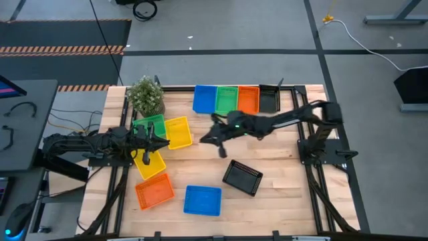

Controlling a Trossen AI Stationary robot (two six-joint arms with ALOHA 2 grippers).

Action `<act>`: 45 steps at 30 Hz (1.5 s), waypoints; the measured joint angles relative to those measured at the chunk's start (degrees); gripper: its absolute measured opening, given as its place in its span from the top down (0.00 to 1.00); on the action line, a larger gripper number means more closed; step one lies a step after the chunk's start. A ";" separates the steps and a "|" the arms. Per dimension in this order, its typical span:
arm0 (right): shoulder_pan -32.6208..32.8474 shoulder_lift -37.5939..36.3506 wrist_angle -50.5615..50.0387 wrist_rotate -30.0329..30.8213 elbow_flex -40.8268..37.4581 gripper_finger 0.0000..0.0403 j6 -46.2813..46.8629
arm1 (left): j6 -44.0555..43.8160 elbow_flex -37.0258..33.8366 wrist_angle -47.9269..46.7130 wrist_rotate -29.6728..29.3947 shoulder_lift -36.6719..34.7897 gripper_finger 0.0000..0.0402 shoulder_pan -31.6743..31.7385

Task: Stack baskets by color
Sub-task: Move the yellow bin to the top of the table to the right of the blue bin

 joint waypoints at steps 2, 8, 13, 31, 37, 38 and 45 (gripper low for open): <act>0.01 3.70 -4.67 0.09 5.57 0.87 -2.29 | 0.02 0.00 0.00 0.01 0.02 0.91 -0.01; 0.07 14.70 -23.42 0.16 22.51 0.71 -6.04 | 0.00 -0.02 0.00 0.02 0.00 0.91 -0.02; 0.48 22.80 -33.00 1.35 31.78 0.60 -10.47 | 0.01 0.00 0.01 0.01 0.00 0.92 -0.01; 1.06 29.62 -34.73 13.20 36.58 0.94 -12.75 | 0.00 0.00 0.28 0.00 0.00 0.92 -0.01; 0.34 28.10 -32.14 15.79 36.58 0.96 -13.46 | 0.01 0.00 0.33 0.00 0.00 0.92 0.00; -0.06 27.82 -30.85 15.85 36.60 0.97 -13.50 | 0.00 0.00 0.25 0.00 0.00 0.91 0.00; -4.47 27.38 -27.02 16.27 36.58 0.98 -13.06 | 0.00 0.00 0.24 0.02 0.02 0.91 -0.02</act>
